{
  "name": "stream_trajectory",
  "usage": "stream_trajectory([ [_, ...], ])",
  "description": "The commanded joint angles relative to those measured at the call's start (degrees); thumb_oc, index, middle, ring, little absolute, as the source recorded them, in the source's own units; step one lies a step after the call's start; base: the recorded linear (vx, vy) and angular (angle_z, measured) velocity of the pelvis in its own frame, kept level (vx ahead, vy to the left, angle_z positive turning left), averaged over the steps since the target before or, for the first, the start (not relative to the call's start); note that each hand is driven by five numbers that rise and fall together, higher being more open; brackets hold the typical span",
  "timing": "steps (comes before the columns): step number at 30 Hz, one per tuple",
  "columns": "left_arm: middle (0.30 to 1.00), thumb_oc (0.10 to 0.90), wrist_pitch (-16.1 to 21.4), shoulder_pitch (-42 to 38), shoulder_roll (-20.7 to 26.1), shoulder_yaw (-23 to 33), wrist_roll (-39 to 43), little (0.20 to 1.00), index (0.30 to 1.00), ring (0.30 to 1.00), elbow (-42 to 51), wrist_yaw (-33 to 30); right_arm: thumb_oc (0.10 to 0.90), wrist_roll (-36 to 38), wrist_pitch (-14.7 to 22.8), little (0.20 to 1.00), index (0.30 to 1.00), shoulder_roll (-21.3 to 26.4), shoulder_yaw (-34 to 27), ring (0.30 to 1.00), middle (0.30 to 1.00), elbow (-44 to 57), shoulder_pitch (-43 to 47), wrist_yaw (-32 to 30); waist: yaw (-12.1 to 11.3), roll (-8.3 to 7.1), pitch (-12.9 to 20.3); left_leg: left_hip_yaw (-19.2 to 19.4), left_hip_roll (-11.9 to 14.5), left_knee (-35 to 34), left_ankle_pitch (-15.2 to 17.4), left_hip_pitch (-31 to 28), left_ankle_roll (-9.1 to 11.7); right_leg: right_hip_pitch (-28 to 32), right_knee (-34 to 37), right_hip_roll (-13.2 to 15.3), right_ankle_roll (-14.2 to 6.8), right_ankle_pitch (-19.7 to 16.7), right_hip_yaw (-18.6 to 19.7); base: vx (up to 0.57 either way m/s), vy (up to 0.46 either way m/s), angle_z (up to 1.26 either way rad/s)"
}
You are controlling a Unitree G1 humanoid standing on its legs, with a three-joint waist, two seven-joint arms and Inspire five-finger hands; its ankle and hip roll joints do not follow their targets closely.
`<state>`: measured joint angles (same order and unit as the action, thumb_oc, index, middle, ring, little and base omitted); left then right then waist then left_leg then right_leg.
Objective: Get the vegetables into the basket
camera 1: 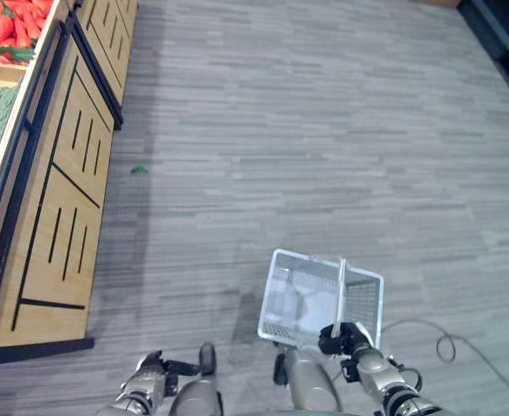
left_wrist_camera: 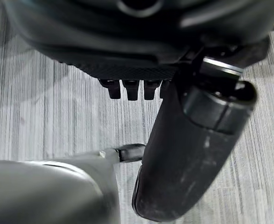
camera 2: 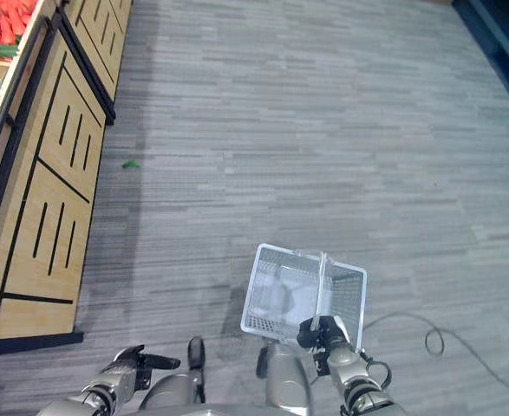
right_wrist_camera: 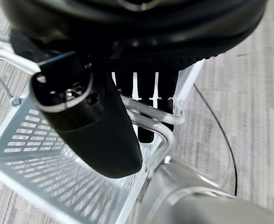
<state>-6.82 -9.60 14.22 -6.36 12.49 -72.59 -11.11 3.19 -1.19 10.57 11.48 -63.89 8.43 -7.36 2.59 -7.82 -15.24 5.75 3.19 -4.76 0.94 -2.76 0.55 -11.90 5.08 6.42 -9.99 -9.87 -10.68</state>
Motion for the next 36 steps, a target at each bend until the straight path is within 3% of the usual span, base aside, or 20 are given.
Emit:
stream_trajectory([
  [1, 1.0, 0.9, 0.1, -2.2, 0.1, 1.1, -2.5, 1.0, 1.0, 1.0, 0.0, -0.6, 0.4, 0.2, -1.7, 0.3, 0.3, 4.2, 0.5, 0.3, 0.3, -1.8, -4.1, -1.0, 1.8, 1.34, -1.1, 3.1, -2.1, 0.4, 4.8, -6.1, 2.0, -4.7, -2.2, 0.5, -2.3, -3.2, -1.0, 0.37, -0.163, 0.37],
  [4, 1.0, 0.9, 0.2, -1.7, -1.3, 0.2, -2.5, 1.0, 1.0, 1.0, -0.2, 0.1, 0.4, 0.4, -1.5, 0.3, 0.3, 5.3, 0.3, 0.3, 0.3, -2.9, -5.0, -0.8, 3.4, 3.33, 1.1, 1.5, 0.6, 1.7, 6.3, -8.6, 3.8, -3.1, -3.6, -0.8, -0.1, -1.6, -0.6, 0.41, -0.249, 0.54],
  [5, 1.0, 0.9, 0.2, -1.7, -2.1, -0.6, -2.7, 1.0, 1.0, 1.0, 0.0, 0.6, 0.4, 0.0, -1.5, 0.3, 0.3, 5.9, 0.7, 0.3, 0.3, -3.5, -5.0, -0.6, 3.8, 4.54, 1.8, 0.6, 2.6, 5.0, 5.4, -8.0, 5.1, -2.3, -4.6, -1.6, 1.3, 0.4, -1.8, 0.35, -0.284, 0.62],
  [6, 1.0, 0.9, 0.3, -1.7, -2.2, -1.4, -3.6, 1.0, 1.0, 1.0, 0.5, 1.0, 0.4, -0.3, -1.5, 0.3, 0.3, 6.3, 1.2, 0.3, 0.3, -3.8, -5.0, -0.4, 3.9, 5.23, 2.0, 0.1, 3.7, 8.1, 3.4, -7.3, 6.1, -1.5, -5.0, -2.3, 2.3, 1.5, -2.3, 0.34, -0.345, 0.54],
  [7, 1.0, 0.9, 0.3, -2.0, -2.2, -2.3, -4.2, 1.0, 1.0, 1.0, 1.0, 1.3, 0.4, -0.1, -1.5, 0.3, 0.3, 6.9, 1.4, 0.3, 0.3, -4.2, -4.9, 0.0, 3.5, 5.62, 1.5, -1.2, 4.7, 15.0, -1.4, -3.7, 7.7, 1.1, -4.3, -3.5, 3.8, 3.1, -2.9, 0.24, -0.323, 0.52],
  [9, 1.0, 0.9, 0.3, -2.4, -1.9, -2.8, -3.9, 1.0, 1.0, 1.0, 1.7, 1.5, 0.4, 0.0, -1.5, 0.3, 0.3, 8.5, 1.5, 0.3, 0.3, -3.9, -4.1, 0.4, 1.8, 4.02, -0.6, -3.2, 4.1, 27.1, -6.5, 3.1, 8.0, 4.4, -4.1, -3.5, 6.1, 5.2, -2.9, 0.21, -0.343, 0.18],
  [10, 1.0, 0.9, 0.3, -2.3, -2.0, -2.6, -3.7, 1.0, 1.0, 1.0, 1.7, 1.4, 0.4, 0.1, -1.6, 0.3, 0.3, 8.9, 1.3, 0.3, 0.3, -3.9, -4.0, 0.4, 1.3, 3.67, -1.0, -2.9, 4.2, 29.1, -7.0, 4.3, 7.7, 5.3, -4.0, -3.5, 6.5, 6.0, -3.0, 0.23, -0.266, -0.19],
  [11, 1.0, 0.9, 0.0, -2.4, -2.1, -2.5, -3.4, 1.0, 1.0, 1.0, 1.3, 1.6, 0.4, 1.1, -2.0, 0.3, 0.3, 9.7, 0.3, 0.3, 0.3, -4.5, -3.6, 0.3, 1.0, 3.31, -1.3, -0.4, 5.2, 27.2, -6.6, 7.1, 6.9, 6.9, -3.7, -3.0, 6.4, 7.2, -3.0, 0.2, -0.127, -0.22],
  [14, 1.0, 0.9, -0.1, -2.2, -2.5, -2.3, -3.7, 1.0, 1.0, 1.0, 1.0, 1.4, 0.4, 1.3, -2.0, 0.3, 0.3, 10.2, -0.1, 0.3, 0.3, -4.8, -3.4, 0.2, -0.2, 3.24, -1.3, 2.7, 5.8, 19.1, -4.2, 10.9, 6.1, 8.6, -2.9, -2.3, 5.2, 7.9, -2.8, 0.17, -0.01, 0.08],
  [16, 1.0, 0.9, -0.2, -2.2, -2.6, -2.3, -3.9, 1.0, 1.0, 1.0, 1.1, 1.3, 0.4, 1.2, -2.0, 0.3, 0.3, 10.4, -0.1, 0.3, 0.3, -4.8, -3.5, 0.2, -0.5, 3.44, -1.3, 3.7, 6.0, 14.9, -4.4, 11.6, 6.4, 9.1, -2.6, -2.1, 4.6, 8.1, -2.8, 0.15, 0.063, -0.1],
  [17, 1.0, 0.9, -0.1, -2.2, -2.7, -2.5, -4.6, 1.0, 1.0, 1.0, 1.1, 1.4, 0.4, 0.9, -2.0, 0.3, 0.3, 10.5, -0.1, 0.3, 0.3, -4.9, -3.8, 0.2, -0.8, 4.27, -1.0, 5.2, 7.0, 9.0, -7.8, 12.4, 7.5, 10.1, -2.0, -2.2, 4.2, 8.6, -3.0, 0.17, 0.087, -0.31],
  [18, 1.0, 0.9, -0.1, -2.1, -2.7, -2.5, -4.6, 1.0, 1.0, 1.0, 1.1, 1.4, 0.4, 0.9, -2.0, 0.3, 0.3, 10.5, -0.1, 0.3, 0.3, -4.9, -3.9, 0.2, -0.8, 4.23, -1.0, 5.3, 6.9, 8.6, -8.0, 12.1, 7.5, 10.2, -2.0, -2.2, 4.2, 8.6, -2.9, 0.22, 0.121, -0.29],
  [19, 1.0, 0.9, 0.1, -2.3, -2.7, -2.8, -5.0, 1.0, 1.0, 1.0, 1.2, 1.4, 0.4, 0.6, -1.9, 0.3, 0.3, 10.5, -0.1, 0.3, 0.3, -5.1, -3.9, 0.0, -1.3, 4.56, -0.9, 5.1, 7.6, 6.3, -10.4, 13.6, 7.9, 11.1, -1.9, -2.5, 4.0, 9.2, -2.7, 0.18, 0.095, -0.19],
  [27, 1.0, 0.9, 0.1, -1.7, -2.0, -2.2, -5.2, 1.0, 1.0, 1.0, 0.6, 1.2, 0.4, -0.2, -2.0, 0.3, 0.3, 8.9, 1.1, 0.3, 0.3, -5.7, -3.5, 0.0, -2.0, 3.49, -0.3, 6.5, 6.9, 2.5, -9.2, 9.6, 7.0, 12.4, -1.7, -1.7, 3.1, 9.6, -0.6, 0.1, 0.134, -0.37],
  [36, 1.0, 0.9, 0.5, -2.3, -0.2, -1.8, -4.7, 1.0, 1.0, 1.0, 0.9, 0.3, 0.4, -0.8, -2.3, 0.3, 0.3, 6.4, 2.7, 0.3, 0.3, -4.7, -2.2, 0.3, -3.5, 0.3, -0.4, 8.2, 3.4, 1.5, -5.5, 8.9, 4.0, 9.2, -1.9, 2.4, -0.7, 6.2, 2.2, 0.01, 0.178, 0.07],
])
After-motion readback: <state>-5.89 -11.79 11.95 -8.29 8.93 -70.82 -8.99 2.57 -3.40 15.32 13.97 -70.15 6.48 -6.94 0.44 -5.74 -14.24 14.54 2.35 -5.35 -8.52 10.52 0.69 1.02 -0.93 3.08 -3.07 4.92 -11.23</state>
